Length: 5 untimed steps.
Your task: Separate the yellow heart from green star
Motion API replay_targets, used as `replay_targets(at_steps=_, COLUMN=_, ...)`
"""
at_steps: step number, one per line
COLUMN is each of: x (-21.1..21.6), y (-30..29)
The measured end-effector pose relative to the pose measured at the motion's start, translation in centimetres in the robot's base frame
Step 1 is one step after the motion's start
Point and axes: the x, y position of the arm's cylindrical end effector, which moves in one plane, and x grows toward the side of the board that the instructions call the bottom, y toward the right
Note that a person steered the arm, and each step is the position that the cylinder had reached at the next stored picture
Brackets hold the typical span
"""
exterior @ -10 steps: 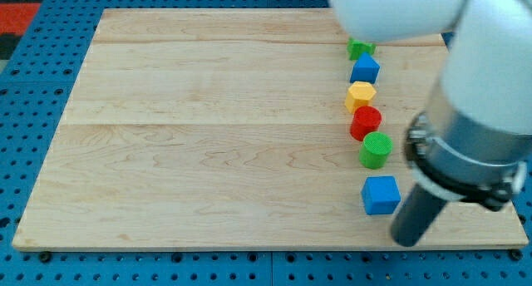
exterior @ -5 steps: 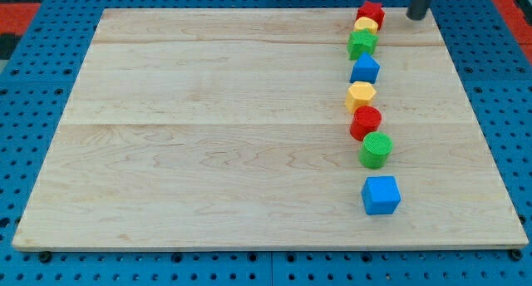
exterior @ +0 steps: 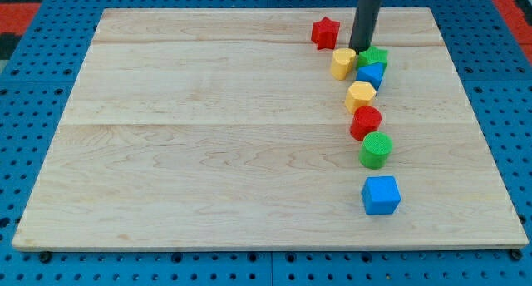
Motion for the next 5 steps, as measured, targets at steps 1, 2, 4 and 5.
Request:
replay_targets(at_steps=1, x=2.7, y=0.0)
replay_targets(at_steps=2, x=3.8, y=-4.3)
replay_targets(at_steps=4, x=1.6, y=-7.6)
replay_targets(at_steps=5, x=-3.4, y=-0.4)
